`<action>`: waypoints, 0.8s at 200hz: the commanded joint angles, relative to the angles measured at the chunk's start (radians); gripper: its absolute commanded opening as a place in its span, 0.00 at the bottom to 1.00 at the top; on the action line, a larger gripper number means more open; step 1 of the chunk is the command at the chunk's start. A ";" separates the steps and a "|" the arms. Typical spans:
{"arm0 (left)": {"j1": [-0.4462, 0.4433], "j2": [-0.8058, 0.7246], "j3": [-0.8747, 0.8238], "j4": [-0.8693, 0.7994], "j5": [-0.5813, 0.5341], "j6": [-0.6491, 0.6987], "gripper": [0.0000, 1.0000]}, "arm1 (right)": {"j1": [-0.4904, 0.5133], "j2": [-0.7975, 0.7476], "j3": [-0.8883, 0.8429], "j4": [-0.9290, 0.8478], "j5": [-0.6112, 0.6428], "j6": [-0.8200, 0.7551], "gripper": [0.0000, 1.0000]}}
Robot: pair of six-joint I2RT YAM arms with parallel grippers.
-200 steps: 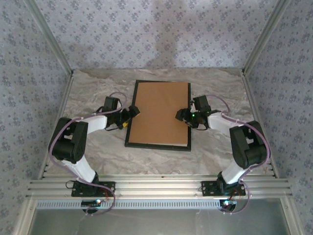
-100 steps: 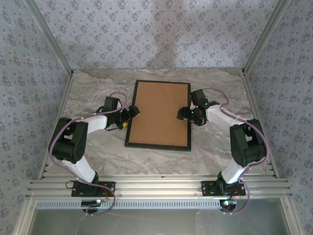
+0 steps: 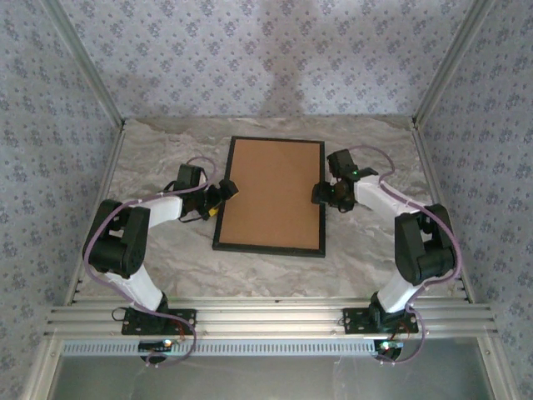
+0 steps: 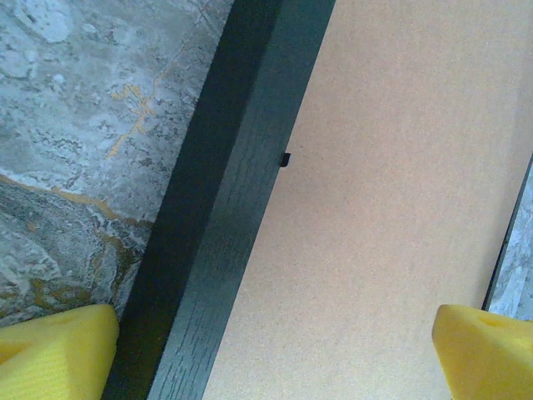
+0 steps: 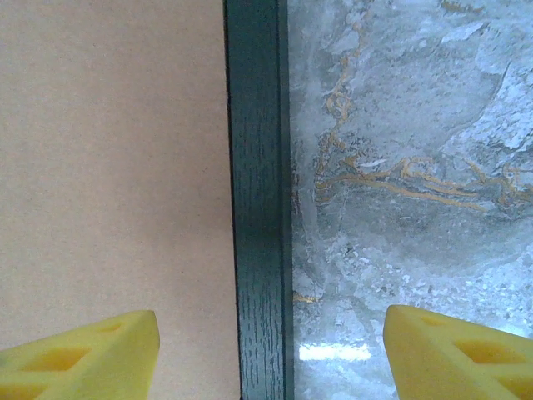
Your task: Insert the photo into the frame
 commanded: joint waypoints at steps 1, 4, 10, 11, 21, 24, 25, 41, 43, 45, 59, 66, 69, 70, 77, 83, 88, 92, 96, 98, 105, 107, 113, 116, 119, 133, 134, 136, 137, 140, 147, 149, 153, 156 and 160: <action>-0.022 0.023 0.011 0.010 0.047 -0.007 0.97 | 0.018 0.049 -0.022 0.008 0.018 -0.005 0.73; -0.021 0.023 0.010 0.009 0.047 -0.006 0.96 | 0.022 0.056 -0.021 0.011 0.020 -0.005 0.73; -0.021 0.023 0.010 0.010 0.047 -0.006 0.97 | 0.032 0.068 -0.016 0.011 0.027 -0.006 0.73; -0.021 0.024 0.010 0.010 0.047 -0.006 0.97 | 0.033 0.070 -0.015 0.011 0.029 -0.006 0.73; -0.022 0.022 0.011 0.010 0.047 -0.007 0.97 | 0.052 0.092 -0.003 0.006 0.046 -0.006 0.73; -0.021 0.023 0.011 0.010 0.047 -0.006 0.97 | 0.059 0.099 0.001 0.004 0.054 -0.005 0.73; -0.022 0.023 0.010 0.010 0.047 -0.006 0.96 | 0.060 0.102 0.003 0.003 0.055 -0.005 0.73; -0.023 0.023 0.010 0.011 0.049 -0.008 0.97 | 0.095 0.135 0.028 -0.012 0.093 -0.008 0.73; -0.023 0.023 0.011 0.010 0.048 -0.008 0.97 | 0.098 0.136 0.031 -0.014 0.097 -0.009 0.73; -0.023 0.023 0.010 0.011 0.048 -0.008 0.97 | 0.103 0.140 0.034 -0.015 0.101 -0.009 0.73; -0.023 0.024 0.011 0.013 0.048 -0.009 0.97 | 0.135 0.155 0.053 -0.023 0.117 -0.018 0.74; -0.024 0.026 0.011 0.014 0.048 -0.009 0.97 | 0.152 0.161 0.060 -0.022 0.116 -0.023 0.75; -0.024 0.026 0.011 0.014 0.048 -0.009 0.97 | 0.157 0.164 0.063 -0.021 0.113 -0.025 0.75; -0.024 0.026 0.010 0.014 0.048 -0.009 0.97 | 0.159 0.164 0.064 -0.020 0.111 -0.026 0.75; -0.024 0.027 0.010 0.015 0.050 -0.010 0.97 | 0.174 0.169 0.071 -0.017 0.103 -0.031 0.76; -0.025 0.028 0.011 0.016 0.050 -0.011 0.97 | 0.185 0.171 0.077 -0.018 0.097 -0.034 0.76; -0.026 0.028 0.011 0.016 0.050 -0.012 0.97 | 0.192 0.173 0.085 -0.018 0.094 -0.035 0.77; -0.026 0.028 0.010 0.016 0.050 -0.013 0.97 | 0.196 0.173 0.090 -0.028 0.090 -0.035 0.77; -0.027 0.026 0.010 0.016 0.050 -0.012 0.97 | 0.200 0.171 0.097 -0.038 0.085 -0.038 0.77; -0.026 0.026 0.010 0.016 0.050 -0.012 0.97 | 0.201 0.170 0.098 -0.044 0.084 -0.040 0.77; -0.026 0.024 0.009 0.016 0.050 -0.011 0.97 | 0.200 0.164 0.099 -0.064 0.093 -0.049 0.77; -0.026 0.023 0.010 0.015 0.050 -0.011 0.97 | 0.200 0.162 0.099 -0.069 0.105 -0.051 0.77; -0.026 0.020 0.009 0.013 0.047 -0.009 0.97 | 0.198 0.150 0.135 -0.080 0.128 -0.059 0.77; -0.026 0.019 0.008 0.010 0.046 -0.008 0.96 | 0.196 0.144 0.139 -0.080 0.138 -0.064 0.77; -0.026 0.018 0.007 0.009 0.044 -0.007 0.96 | 0.193 0.138 0.144 -0.093 0.149 -0.069 0.77; -0.025 0.012 0.008 -0.002 0.035 0.002 0.97 | 0.181 0.104 0.166 -0.122 0.181 -0.095 0.77; -0.025 0.013 0.008 -0.003 0.034 0.004 0.97 | 0.180 0.102 0.170 -0.123 0.182 -0.096 0.77; -0.024 0.012 0.008 -0.005 0.032 0.005 0.97 | 0.177 0.097 0.174 -0.123 0.184 -0.099 0.76; -0.024 0.011 0.008 -0.005 0.032 0.004 0.97 | 0.175 0.095 0.177 -0.124 0.184 -0.100 0.76; -0.024 0.011 0.009 -0.008 0.029 0.006 0.97 | 0.172 0.090 0.183 -0.124 0.183 -0.105 0.76; -0.021 0.009 0.009 -0.010 0.028 0.008 0.97 | 0.164 0.083 0.203 -0.120 0.177 -0.113 0.76; -0.021 0.008 0.010 -0.010 0.028 0.008 0.97 | 0.163 0.081 0.207 -0.119 0.174 -0.115 0.76; -0.020 0.008 0.010 -0.010 0.028 0.008 0.97 | 0.160 0.079 0.221 -0.117 0.169 -0.121 0.76; -0.020 0.008 0.010 -0.010 0.028 0.008 0.97 | 0.157 0.080 0.229 -0.113 0.166 -0.124 0.76; -0.018 0.007 0.013 -0.012 0.029 0.008 0.97 | 0.155 0.083 0.242 -0.112 0.164 -0.128 0.76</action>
